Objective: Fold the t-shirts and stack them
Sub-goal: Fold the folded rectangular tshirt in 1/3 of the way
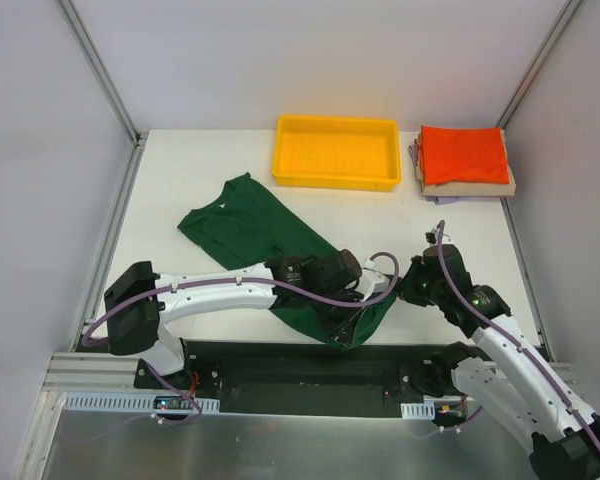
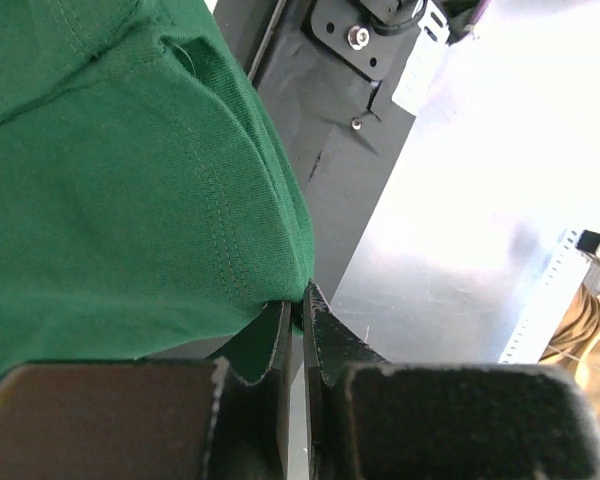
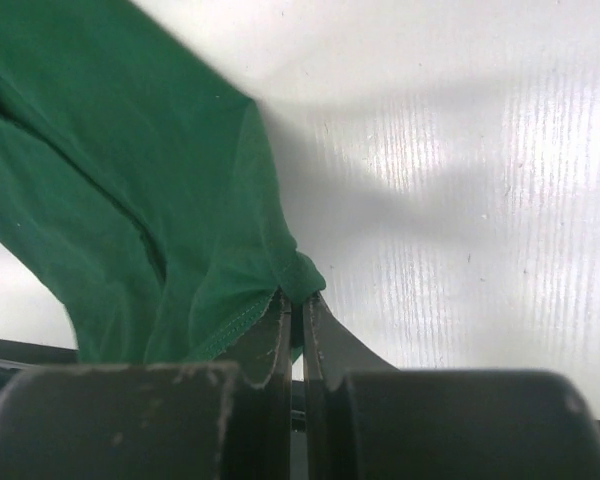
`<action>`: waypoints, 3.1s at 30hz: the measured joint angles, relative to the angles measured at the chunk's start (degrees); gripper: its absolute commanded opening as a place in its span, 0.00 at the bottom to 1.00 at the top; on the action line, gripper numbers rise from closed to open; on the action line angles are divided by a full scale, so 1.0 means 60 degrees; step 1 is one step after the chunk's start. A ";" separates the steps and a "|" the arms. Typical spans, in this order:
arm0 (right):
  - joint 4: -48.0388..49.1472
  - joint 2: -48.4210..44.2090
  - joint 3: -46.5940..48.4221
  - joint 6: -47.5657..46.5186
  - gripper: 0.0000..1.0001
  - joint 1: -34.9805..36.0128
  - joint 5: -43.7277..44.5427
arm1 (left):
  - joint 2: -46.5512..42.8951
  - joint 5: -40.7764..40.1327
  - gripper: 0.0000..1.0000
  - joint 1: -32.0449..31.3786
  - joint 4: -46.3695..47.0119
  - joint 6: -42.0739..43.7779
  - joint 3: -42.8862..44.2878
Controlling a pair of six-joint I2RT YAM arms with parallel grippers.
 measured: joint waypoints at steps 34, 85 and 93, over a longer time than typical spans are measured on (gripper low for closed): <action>0.2218 0.9632 0.7136 -0.0780 0.00 0.1840 -0.0142 | -0.3031 -0.1698 0.00 0.5523 0.0047 -0.0776 -0.3574; 0.3238 0.6881 0.3260 -0.0597 0.96 0.0736 -0.0452 | 0.0262 -0.0084 0.99 0.5745 0.1184 -0.1133 -0.1180; 0.3297 0.6484 0.2907 -0.0572 0.96 0.0532 -0.0550 | 0.1508 -0.1413 0.99 0.5985 0.0896 -0.0787 -0.0433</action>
